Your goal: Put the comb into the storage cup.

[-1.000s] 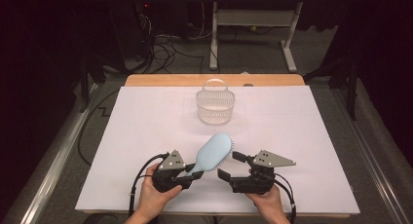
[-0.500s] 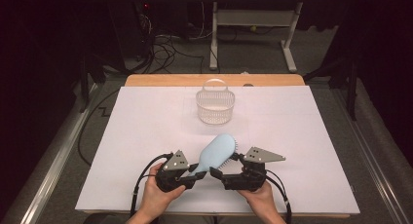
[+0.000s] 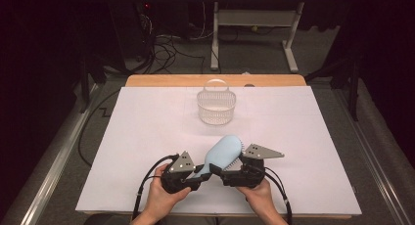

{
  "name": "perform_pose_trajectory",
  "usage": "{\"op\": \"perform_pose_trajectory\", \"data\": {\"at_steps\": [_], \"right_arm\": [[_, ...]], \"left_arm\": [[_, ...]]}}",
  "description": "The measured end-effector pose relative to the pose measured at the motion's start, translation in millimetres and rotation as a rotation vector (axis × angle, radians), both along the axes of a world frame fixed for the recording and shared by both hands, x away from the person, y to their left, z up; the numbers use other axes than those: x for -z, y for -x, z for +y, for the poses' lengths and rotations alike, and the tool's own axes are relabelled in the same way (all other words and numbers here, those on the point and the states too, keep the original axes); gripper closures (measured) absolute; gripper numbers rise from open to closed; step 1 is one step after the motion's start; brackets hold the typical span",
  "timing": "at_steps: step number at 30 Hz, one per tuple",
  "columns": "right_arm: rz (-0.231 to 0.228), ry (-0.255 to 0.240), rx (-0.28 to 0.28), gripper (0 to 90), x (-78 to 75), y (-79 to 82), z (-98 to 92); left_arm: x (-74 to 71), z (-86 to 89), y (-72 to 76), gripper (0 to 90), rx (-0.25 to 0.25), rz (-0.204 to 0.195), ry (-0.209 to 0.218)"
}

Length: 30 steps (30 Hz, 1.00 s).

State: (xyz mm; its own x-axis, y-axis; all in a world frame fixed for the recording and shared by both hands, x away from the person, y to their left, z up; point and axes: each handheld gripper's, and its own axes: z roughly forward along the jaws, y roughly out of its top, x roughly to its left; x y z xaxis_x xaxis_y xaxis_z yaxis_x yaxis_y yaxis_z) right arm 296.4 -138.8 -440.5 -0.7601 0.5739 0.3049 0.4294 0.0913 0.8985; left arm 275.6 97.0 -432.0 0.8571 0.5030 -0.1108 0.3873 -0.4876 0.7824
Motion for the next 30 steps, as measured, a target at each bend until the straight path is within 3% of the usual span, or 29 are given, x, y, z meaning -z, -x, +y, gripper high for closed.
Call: {"op": "perform_pose_trajectory", "data": {"at_steps": [18,25,30], "right_arm": [[0.041,0.028,-0.012,25.3,-2.8,-6.2,4.0],[0.082,0.033,-0.034,33.0,-8.4,-7.4,2.6],[0.077,0.046,-0.047,38.2,-14.4,-6.1,3.0]], "left_arm": [[-1.5,-7.4,-1.2,69.0,-0.002,-0.004,0.004],[-2.1,-8.2,-0.9,68.9,-0.005,-0.012,0.011],[-3.2,-7.7,-1.3,68.9,-0.002,-0.009,0.026]]}}
